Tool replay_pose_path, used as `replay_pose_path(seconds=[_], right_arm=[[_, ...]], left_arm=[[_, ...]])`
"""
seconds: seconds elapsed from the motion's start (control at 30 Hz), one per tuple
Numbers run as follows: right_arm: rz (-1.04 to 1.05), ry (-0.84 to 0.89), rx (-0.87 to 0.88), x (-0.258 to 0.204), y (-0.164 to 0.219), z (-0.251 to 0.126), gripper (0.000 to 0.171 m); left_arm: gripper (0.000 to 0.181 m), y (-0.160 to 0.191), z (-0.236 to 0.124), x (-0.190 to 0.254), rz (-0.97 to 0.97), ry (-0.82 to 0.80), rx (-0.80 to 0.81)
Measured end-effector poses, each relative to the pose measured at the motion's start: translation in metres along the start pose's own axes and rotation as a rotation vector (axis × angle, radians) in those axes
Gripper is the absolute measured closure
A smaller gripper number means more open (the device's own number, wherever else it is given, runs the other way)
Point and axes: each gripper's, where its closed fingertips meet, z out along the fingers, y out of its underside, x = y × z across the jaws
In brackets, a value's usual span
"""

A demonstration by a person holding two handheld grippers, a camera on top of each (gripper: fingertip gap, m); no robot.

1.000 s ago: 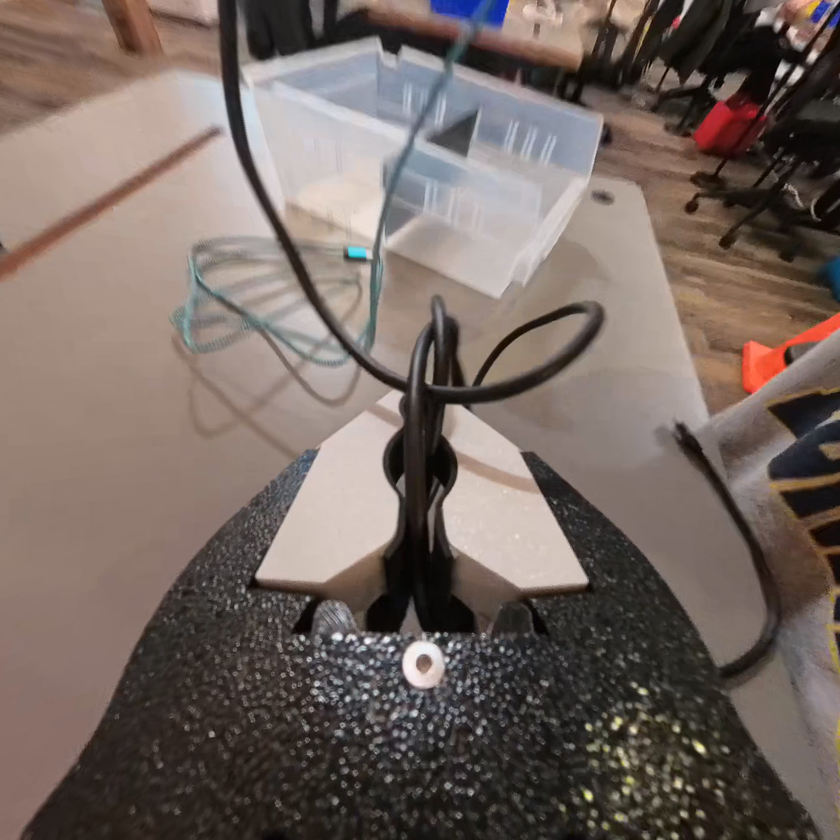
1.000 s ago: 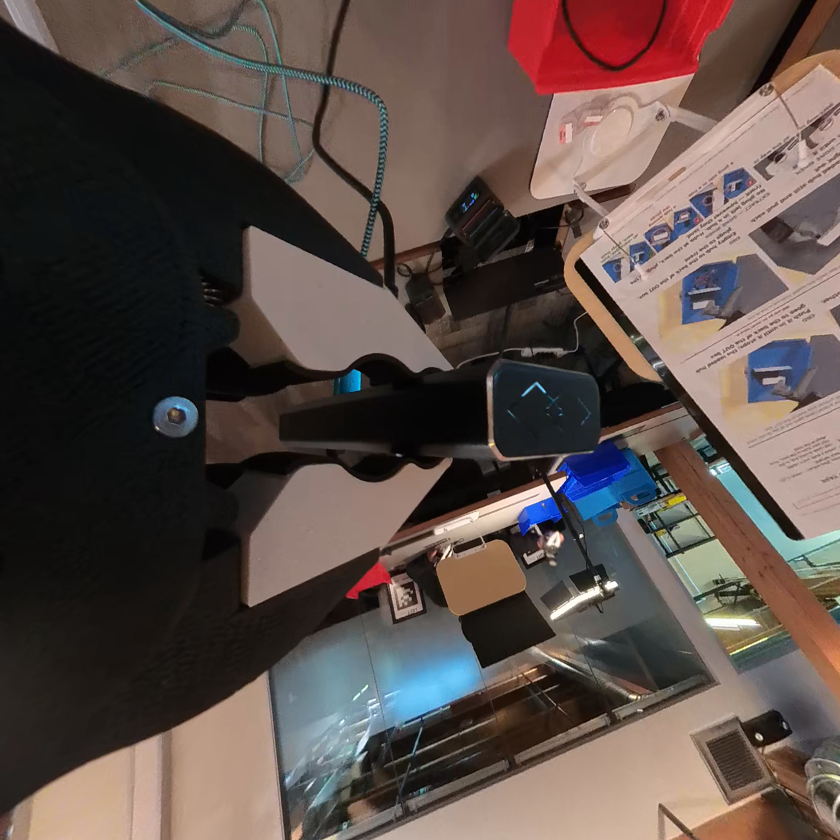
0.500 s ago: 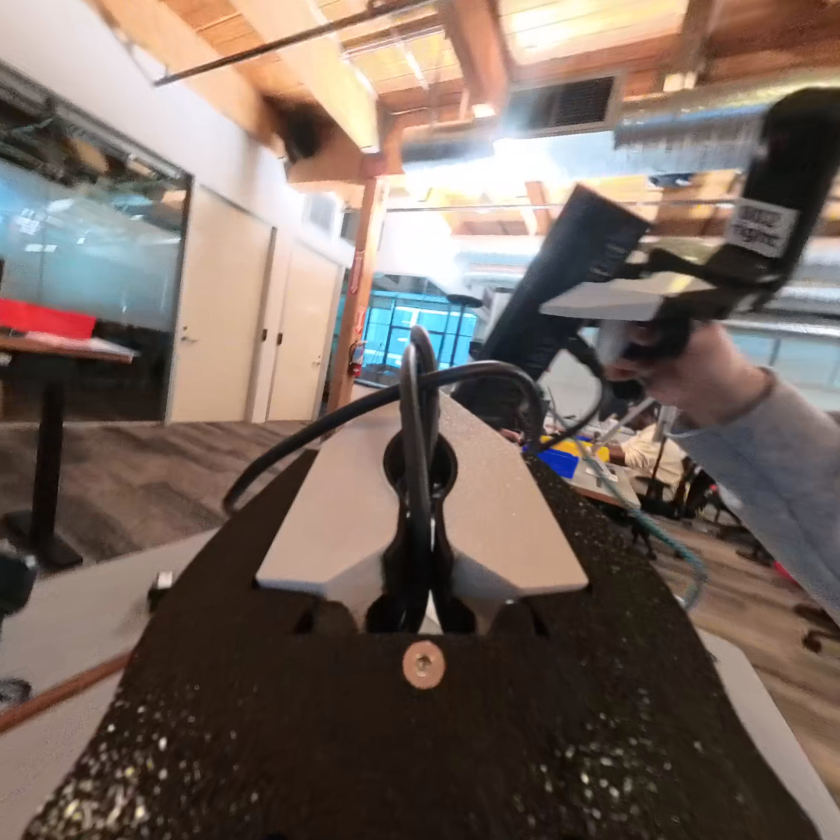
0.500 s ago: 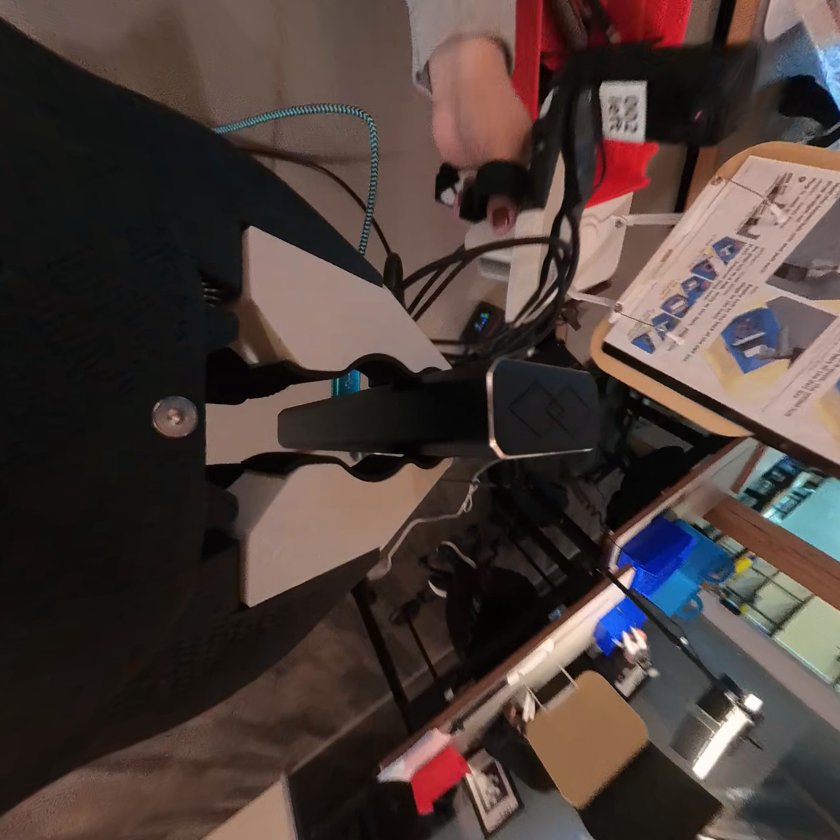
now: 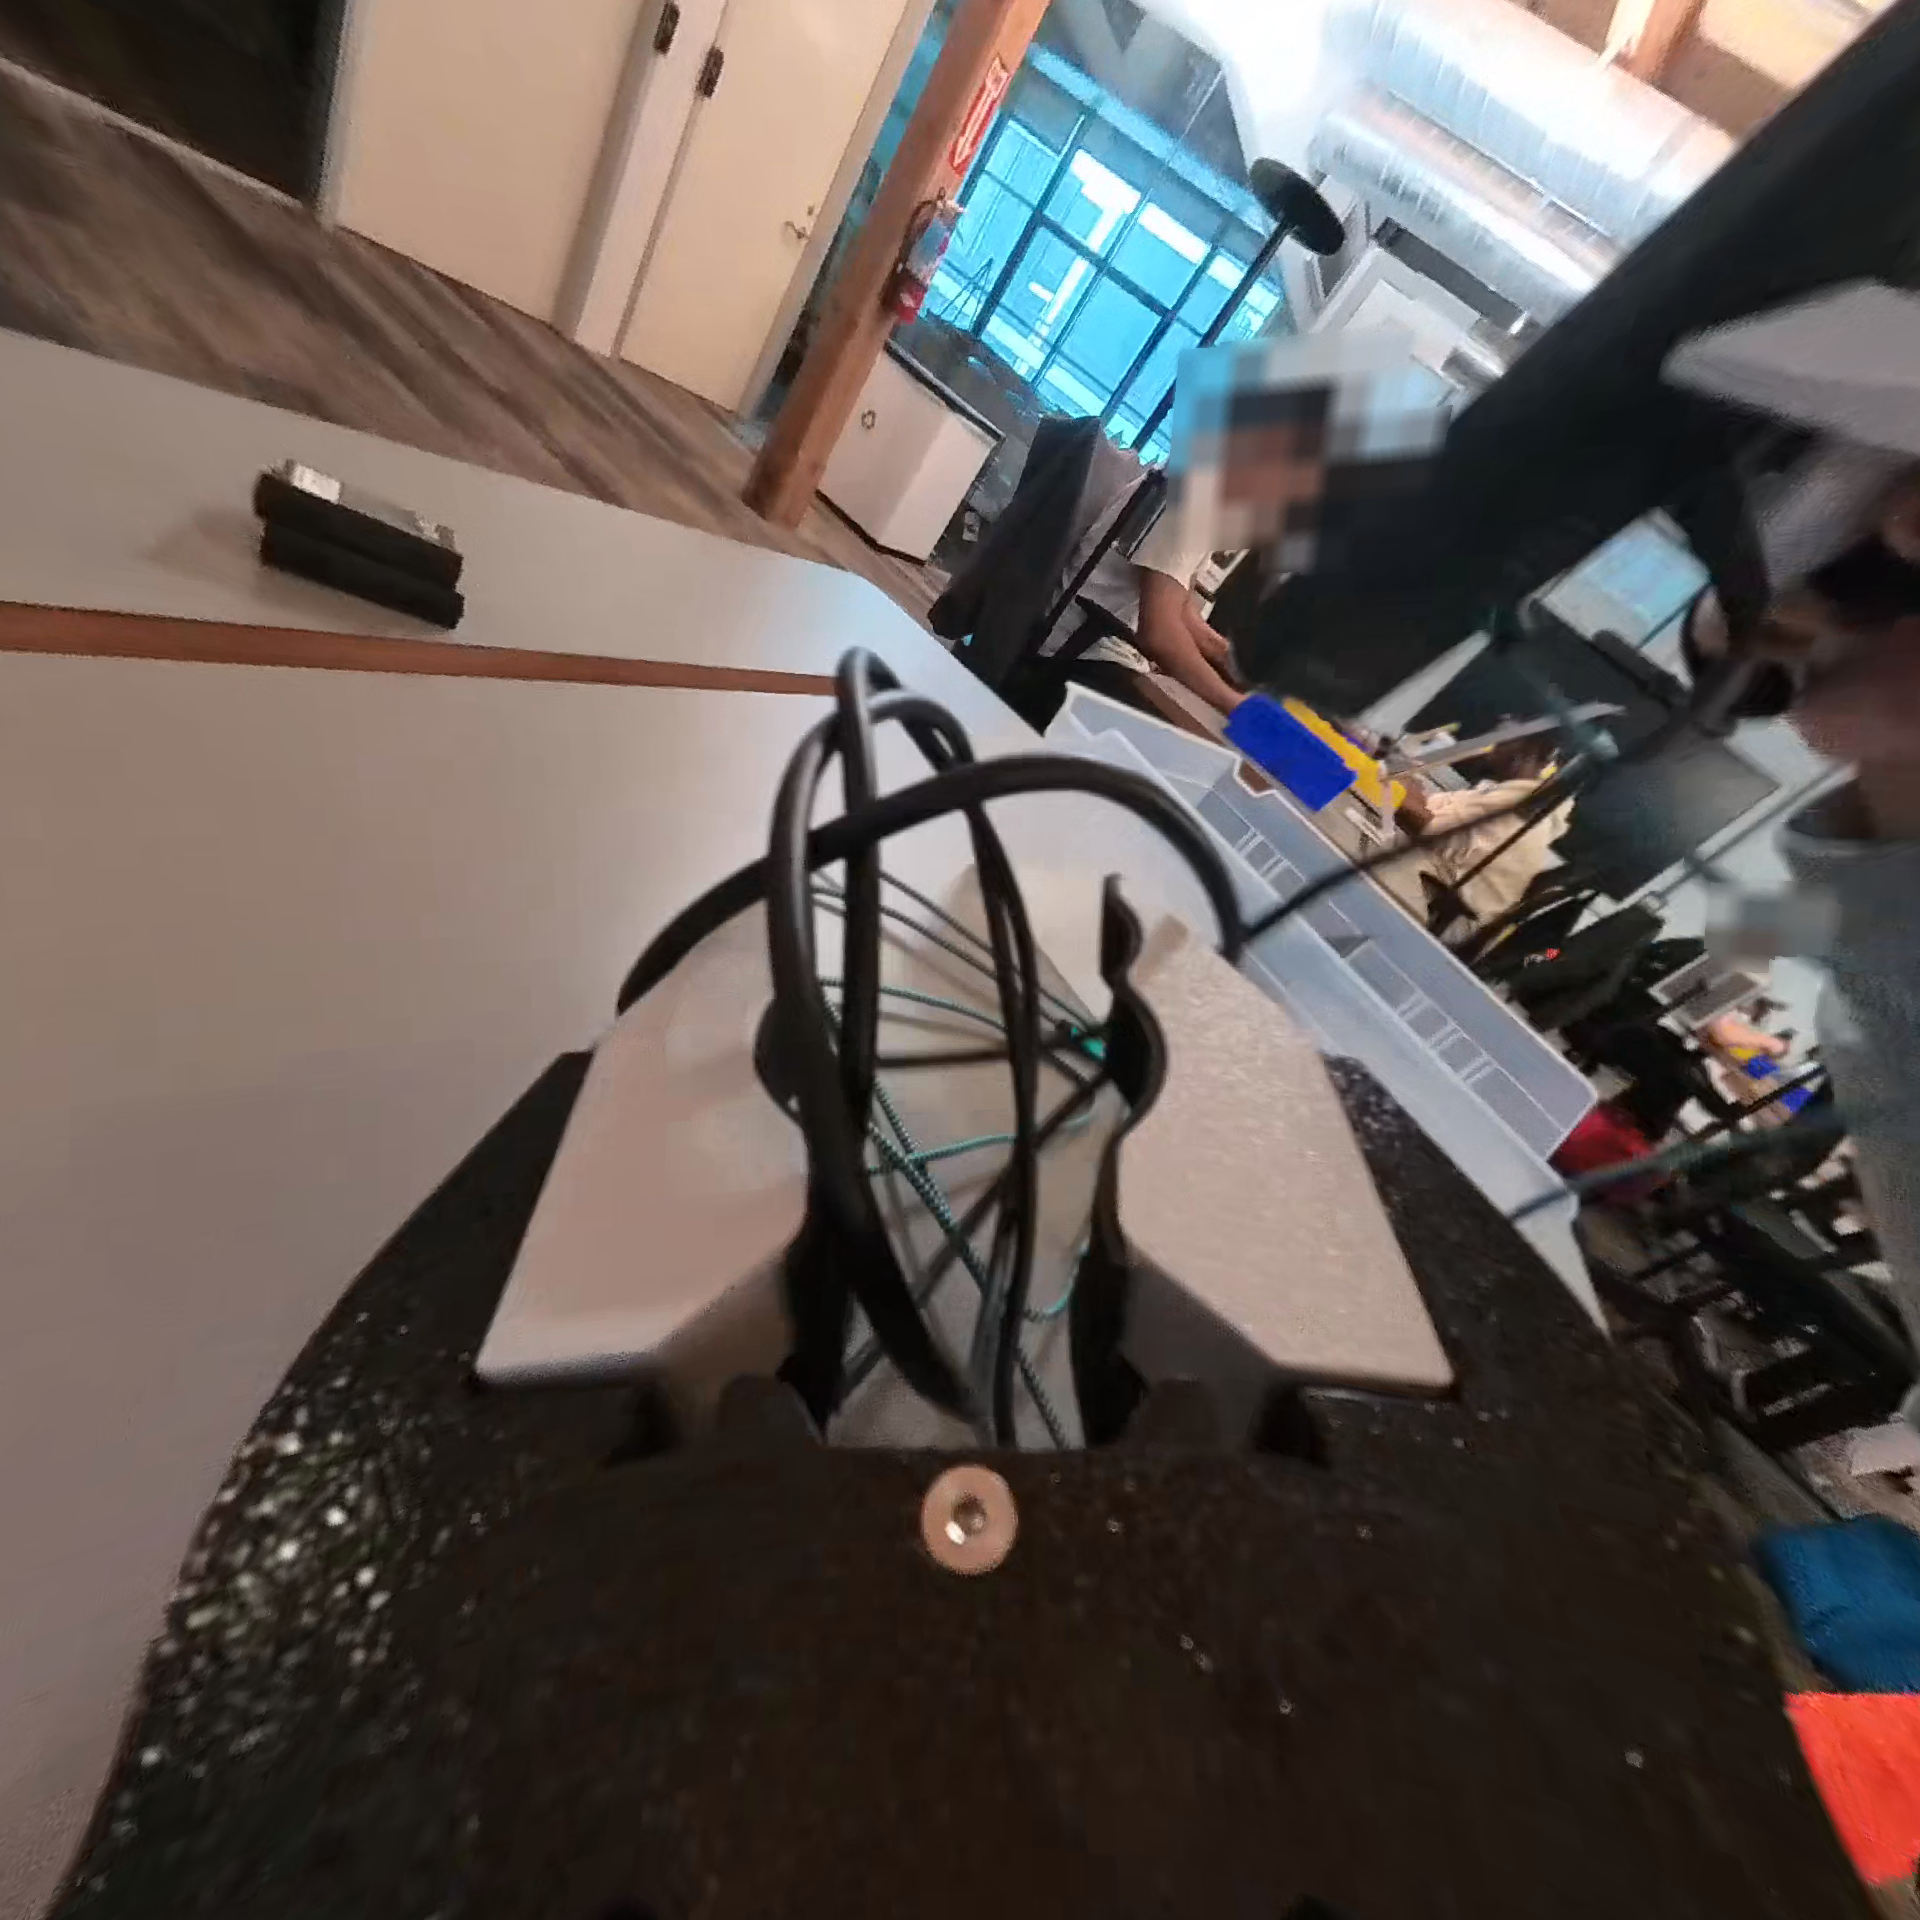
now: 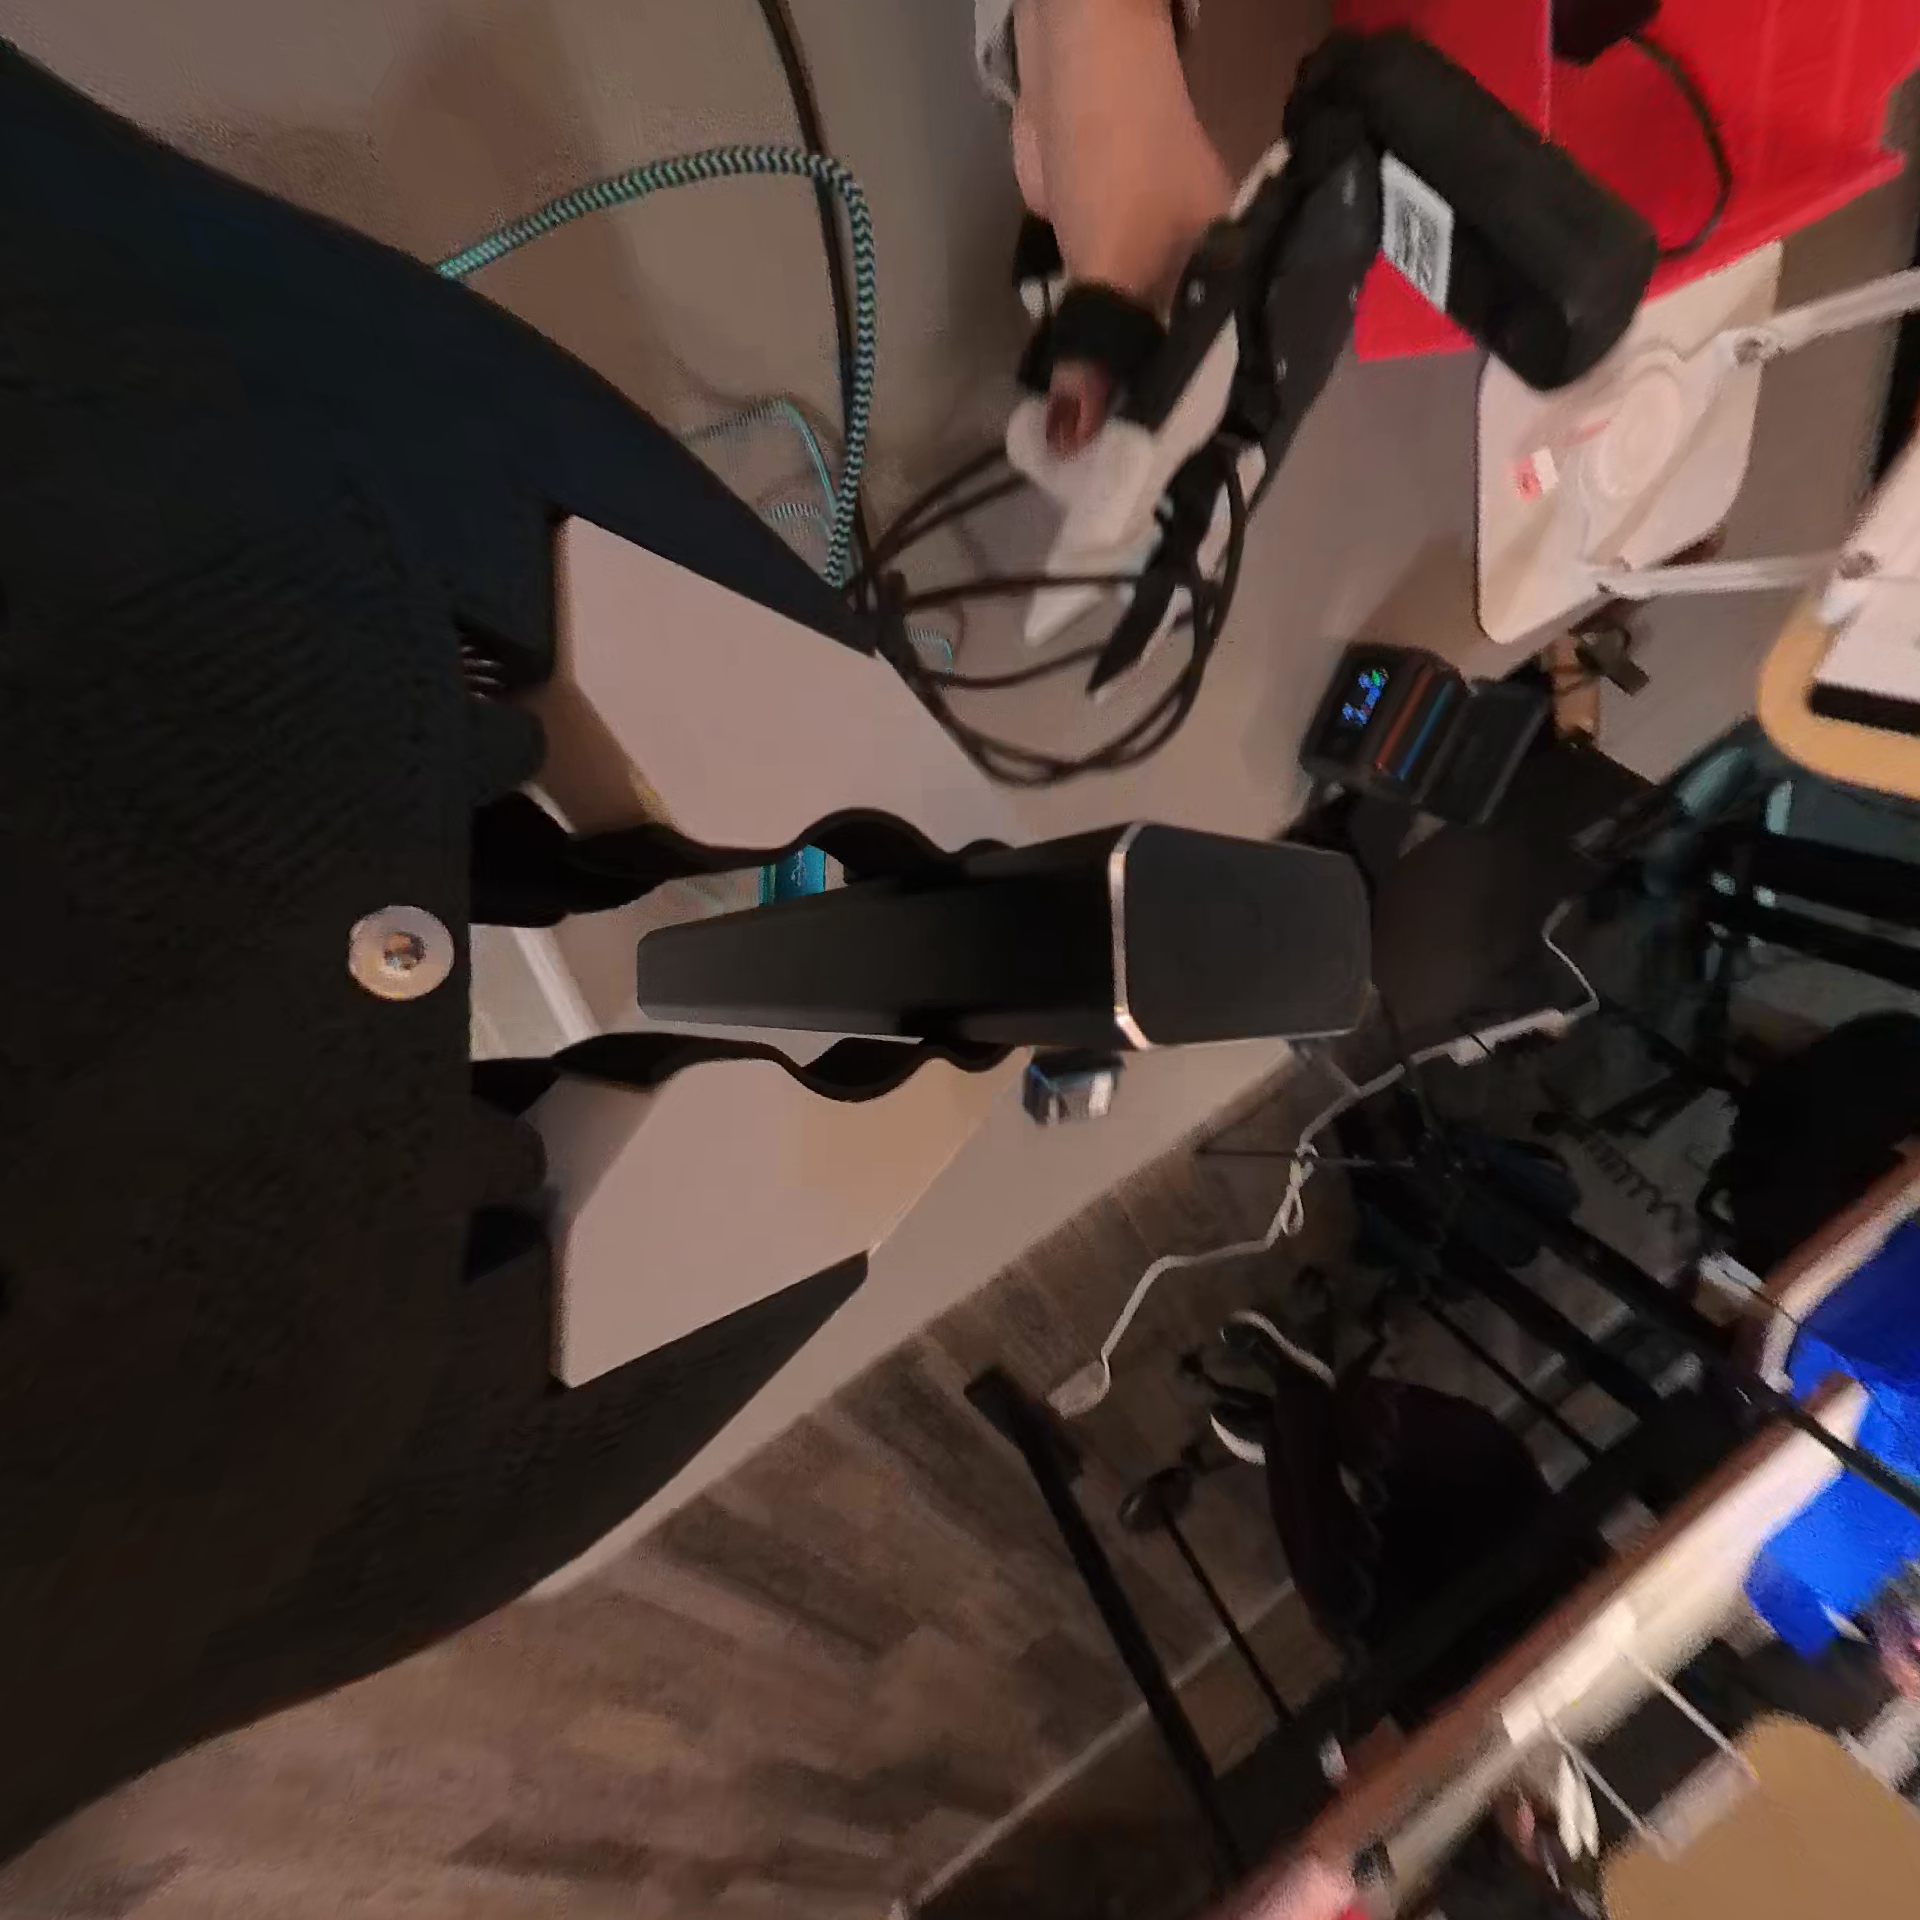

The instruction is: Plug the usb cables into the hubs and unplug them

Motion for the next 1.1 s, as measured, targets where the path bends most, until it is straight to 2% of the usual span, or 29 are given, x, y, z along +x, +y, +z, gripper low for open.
replay_pose_path(seconds=[0.17, 0.27, 0.33, 0.43, 0.57, 0.63, 0.7, 0.83, 1.1], right_arm=[[-0.065, 0.179, 0.027, 0.066, -0.051, -0.056, 0.146], [-0.093, 0.252, -0.017, 0.101, -0.068, -0.086, 0.146], [-0.101, 0.273, -0.103, 0.120, -0.059, -0.097, 0.146], [-0.110, 0.273, -0.349, 0.139, -0.005, -0.097, 0.146], [-0.125, 0.160, -0.729, 0.130, 0.109, -0.077, 0.146], [-0.141, 0.067, -0.885, 0.115, 0.162, -0.066, 0.146], [-0.164, -0.023, -0.995, 0.099, 0.202, -0.056, 0.146], [-0.196, -0.159, -1.092, 0.074, 0.245, -0.037, 0.146], [-0.138, -0.260, -1.160, 0.050, 0.288, -0.005, 0.146]], left_arm=[[0.089, -0.002, -0.024, 0.002, 0.246, -0.069, 0.017], [0.079, 0.005, -0.027, -0.001, 0.394, -0.109, 0.021], [0.079, 0.007, -0.027, 0.003, 0.458, -0.095, 0.030], [0.075, 0.005, -0.029, 0.004, 0.467, -0.085, 0.074], [0.078, -0.006, -0.037, -0.006, 0.439, -0.112, 0.139], [0.063, -0.013, -0.043, -0.012, 0.381, -0.109, 0.181], [0.057, -0.021, -0.049, -0.011, 0.336, -0.065, 0.236], [0.058, -0.031, -0.057, -0.020, 0.326, -0.095, 0.290], [0.064, -0.026, -0.050, -0.019, 0.383, -0.114, 0.248]])
